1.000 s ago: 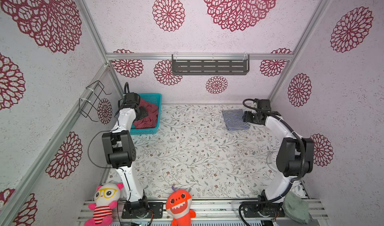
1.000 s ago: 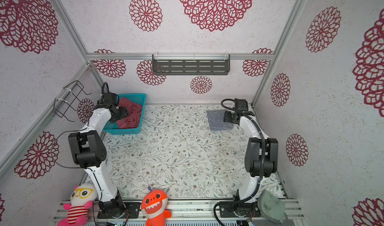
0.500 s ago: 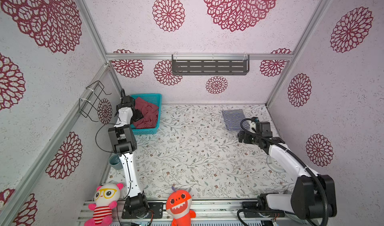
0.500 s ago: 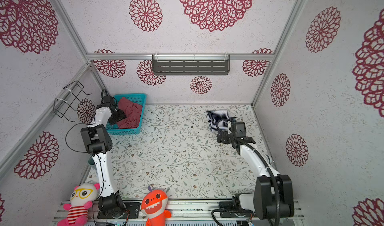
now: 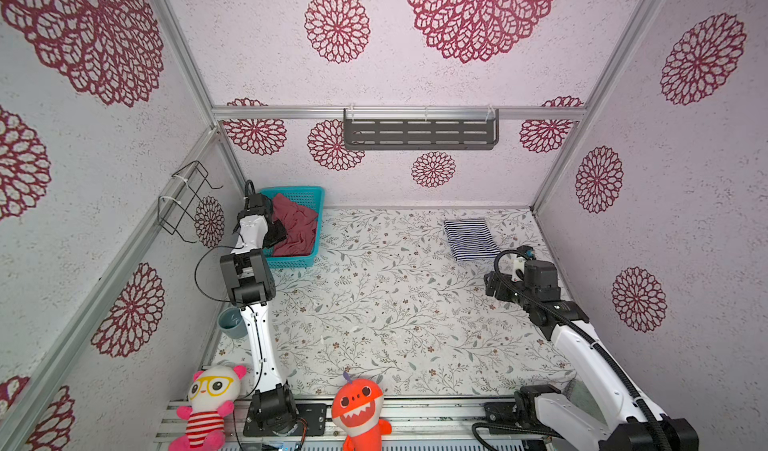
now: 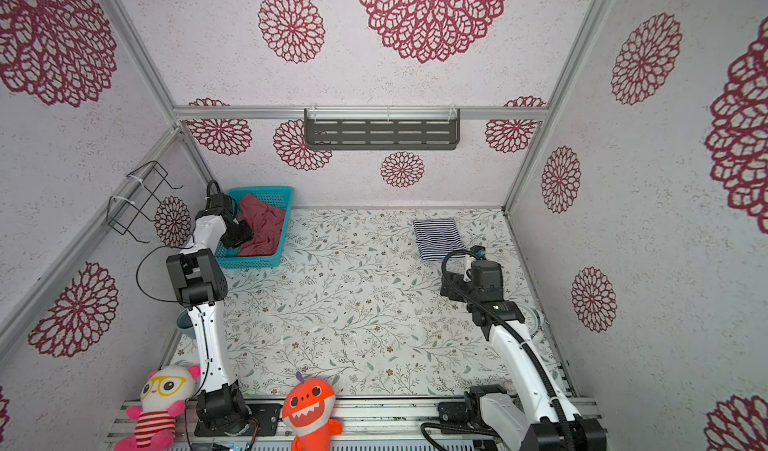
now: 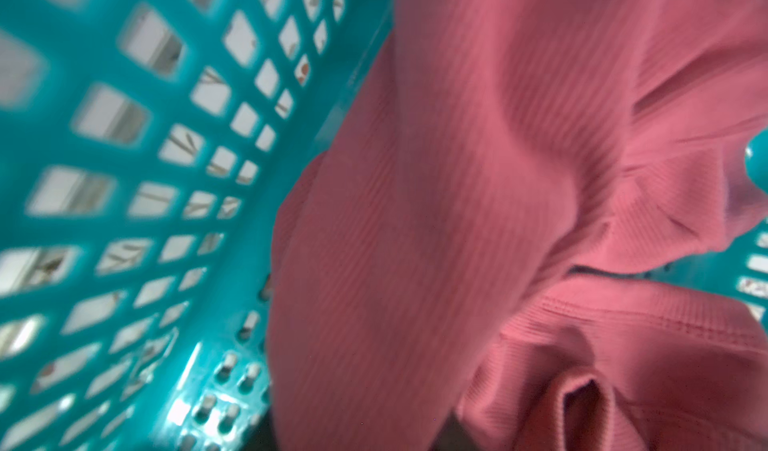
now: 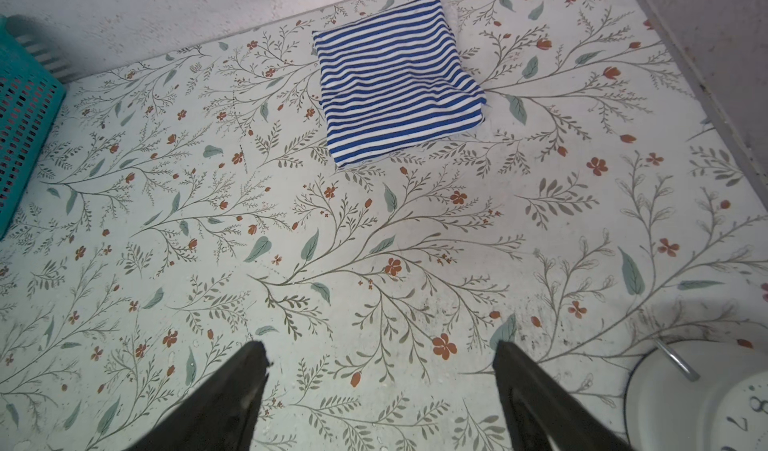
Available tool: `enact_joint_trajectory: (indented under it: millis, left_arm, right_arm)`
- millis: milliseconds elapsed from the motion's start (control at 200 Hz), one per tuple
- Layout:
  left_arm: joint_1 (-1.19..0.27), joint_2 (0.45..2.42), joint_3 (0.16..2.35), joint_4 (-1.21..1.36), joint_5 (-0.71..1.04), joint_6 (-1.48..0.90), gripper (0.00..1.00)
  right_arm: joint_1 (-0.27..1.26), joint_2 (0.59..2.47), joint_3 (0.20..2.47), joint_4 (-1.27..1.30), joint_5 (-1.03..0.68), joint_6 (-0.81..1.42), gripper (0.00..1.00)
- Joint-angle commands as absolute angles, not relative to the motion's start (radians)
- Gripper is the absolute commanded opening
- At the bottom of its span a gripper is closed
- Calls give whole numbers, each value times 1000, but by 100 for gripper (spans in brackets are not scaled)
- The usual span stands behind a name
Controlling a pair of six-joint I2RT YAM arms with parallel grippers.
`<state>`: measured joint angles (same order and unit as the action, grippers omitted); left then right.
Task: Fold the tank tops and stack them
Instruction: 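Grasp the maroon tank top in the teal basket with the left gripper, then lift the maroon tank top out and drop it on the table center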
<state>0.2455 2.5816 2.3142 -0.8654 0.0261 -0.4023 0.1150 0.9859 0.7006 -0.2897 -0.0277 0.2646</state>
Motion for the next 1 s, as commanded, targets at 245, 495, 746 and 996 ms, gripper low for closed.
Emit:
enact_joint_trajectory:
  millis: [245,495,746,996]
  left_arm:
    - [227,2493,2267,-850,9,-346,0]
    - [184,2252,2108,-791,-2,-338,0]
    - [95,1806,1777,-667,-38,-328,0]
    - [-104,1469,1739,-744,-85,-298,0]
  right_arm:
    - [115,955,706,-326,-9,279,82]
    - [96,961,721,-365,13,273,69]
    - [86,1028,722,-322,-32,291,61]
    - [85,1079,739,-278,-61,299,60]
